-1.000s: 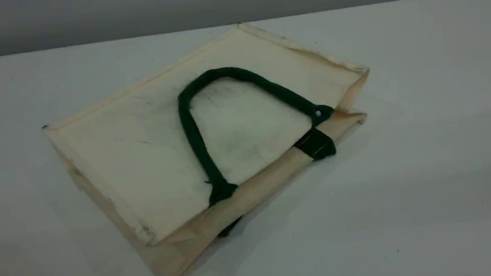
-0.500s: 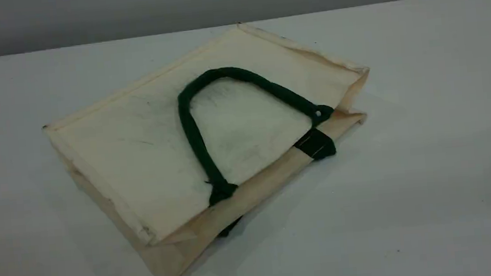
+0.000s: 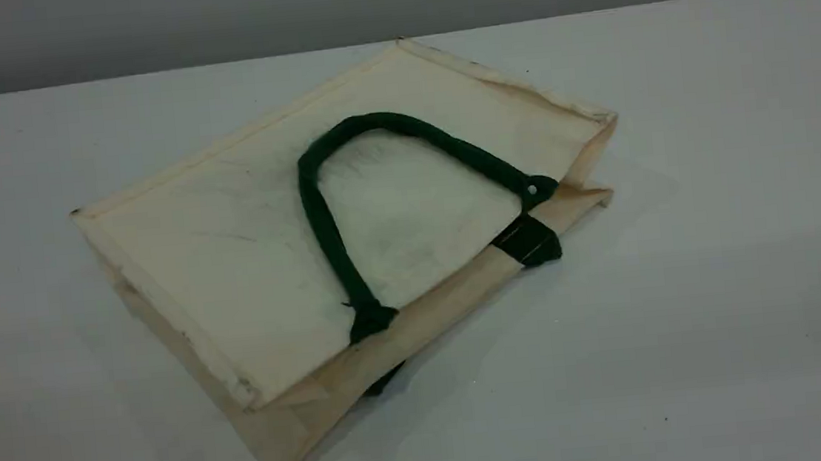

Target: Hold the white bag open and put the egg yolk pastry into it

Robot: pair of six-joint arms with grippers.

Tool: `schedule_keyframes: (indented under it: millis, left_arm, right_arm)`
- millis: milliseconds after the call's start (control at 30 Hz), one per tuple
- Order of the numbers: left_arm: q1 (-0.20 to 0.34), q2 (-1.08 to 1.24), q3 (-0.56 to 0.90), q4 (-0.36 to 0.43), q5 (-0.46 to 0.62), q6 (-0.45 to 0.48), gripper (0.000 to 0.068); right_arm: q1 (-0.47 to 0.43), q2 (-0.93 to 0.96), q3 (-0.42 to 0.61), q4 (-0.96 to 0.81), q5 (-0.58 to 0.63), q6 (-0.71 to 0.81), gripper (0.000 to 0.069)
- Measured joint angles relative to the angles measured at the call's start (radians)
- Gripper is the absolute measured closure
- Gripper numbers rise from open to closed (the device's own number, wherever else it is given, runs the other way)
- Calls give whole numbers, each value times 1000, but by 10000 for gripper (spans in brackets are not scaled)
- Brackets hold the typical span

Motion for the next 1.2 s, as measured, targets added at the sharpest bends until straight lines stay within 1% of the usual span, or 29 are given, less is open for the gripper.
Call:
schedule_keyframes:
  millis: [267,367,1200]
  left_arm:
    - [49,-12,0,-1,0,0,134]
    - [49,-48,-1,-1,3,0,134]
    - [49,-47,-3,-3,6,0,134]
  right_arm:
    - [1,0,0,6,-1,0,125]
    - [1,0,0,6,-1,0,125]
    - [0,0,0,9,-1,0,125]
